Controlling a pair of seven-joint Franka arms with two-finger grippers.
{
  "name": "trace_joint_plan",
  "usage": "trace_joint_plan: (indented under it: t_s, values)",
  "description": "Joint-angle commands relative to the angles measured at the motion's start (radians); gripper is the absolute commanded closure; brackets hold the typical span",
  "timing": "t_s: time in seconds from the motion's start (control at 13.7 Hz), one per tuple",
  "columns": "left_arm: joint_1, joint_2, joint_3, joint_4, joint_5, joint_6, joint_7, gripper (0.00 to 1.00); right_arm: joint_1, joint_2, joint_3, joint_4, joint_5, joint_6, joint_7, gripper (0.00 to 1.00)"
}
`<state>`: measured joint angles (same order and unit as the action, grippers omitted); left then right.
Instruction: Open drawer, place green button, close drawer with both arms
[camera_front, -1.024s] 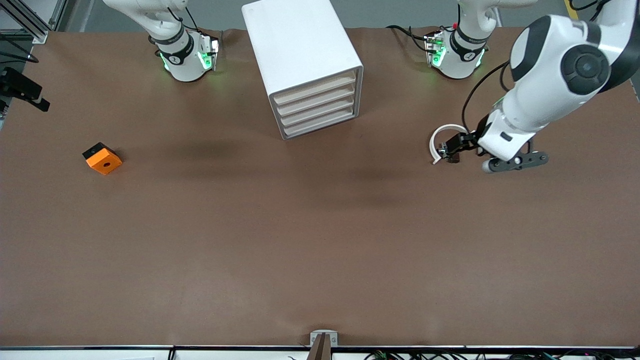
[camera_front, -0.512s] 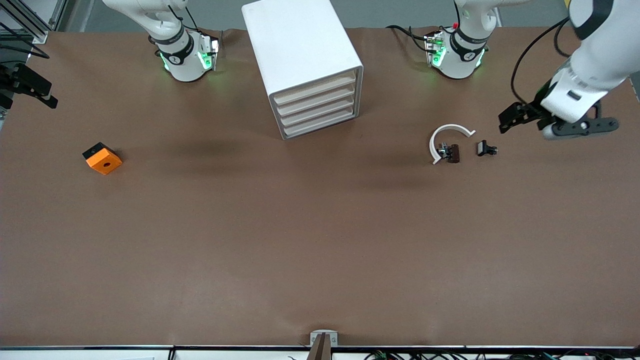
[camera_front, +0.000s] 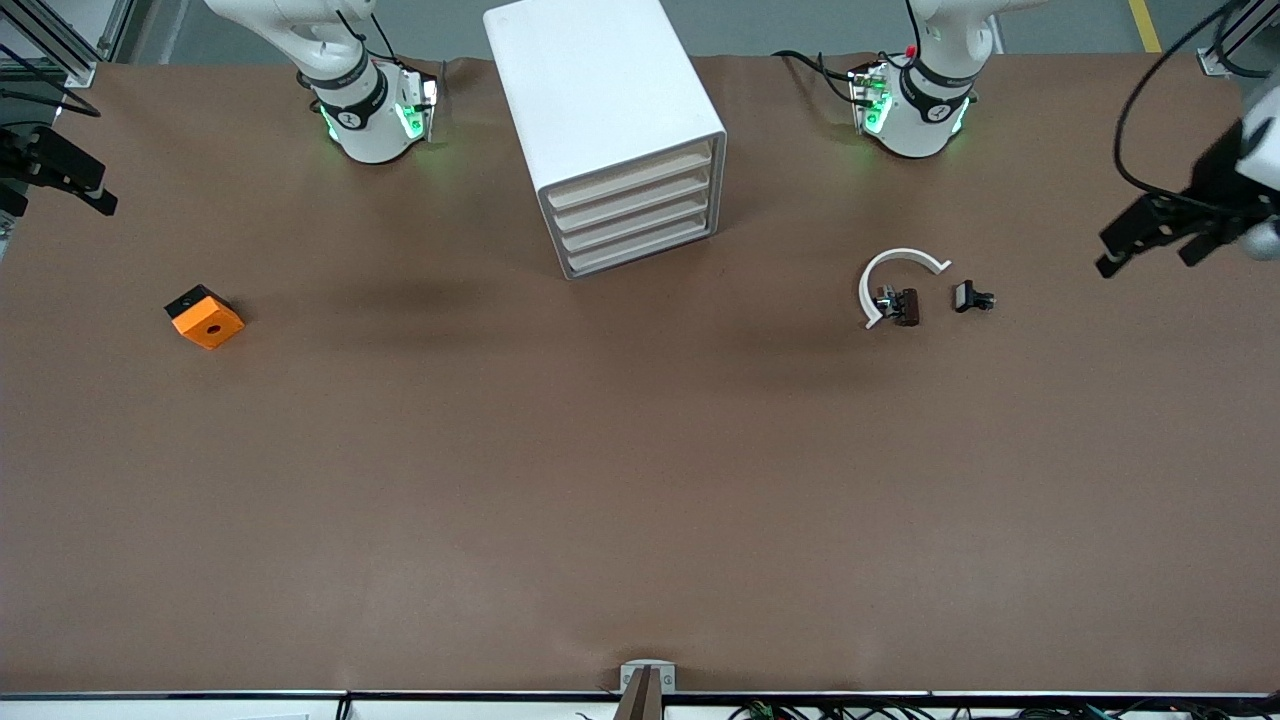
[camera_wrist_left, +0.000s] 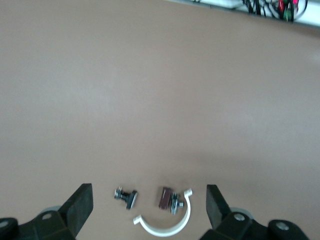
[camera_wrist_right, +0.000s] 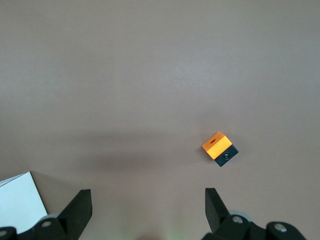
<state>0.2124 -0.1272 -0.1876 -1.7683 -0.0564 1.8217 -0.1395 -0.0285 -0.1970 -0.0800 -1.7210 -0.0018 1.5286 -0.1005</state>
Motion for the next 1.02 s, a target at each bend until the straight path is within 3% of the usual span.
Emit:
trace_joint_plan:
  t_s: [0.0, 0.59, 0.88, 0.95]
  values:
    - [0.013, 0.121, -0.007, 0.162, 0.017, -0.018, 0.006, 0.00, 0.004, -0.024, -0.004, -0.018, -0.014, -0.027, 0.007, 0.00]
    - [0.031, 0.144, -0.009, 0.179, 0.018, -0.019, 0.034, 0.00, 0.004, -0.030, -0.004, -0.022, 0.014, -0.030, 0.025, 0.00]
    - [-0.004, 0.153, -0.004, 0.178, 0.017, -0.019, 0.032, 0.00, 0.005, -0.030, -0.003, -0.022, 0.016, -0.025, 0.051, 0.00]
    - [-0.037, 0.155, 0.029, 0.178, 0.018, -0.019, 0.032, 0.00, 0.005, -0.030, -0.003, -0.020, 0.014, -0.024, 0.050, 0.00]
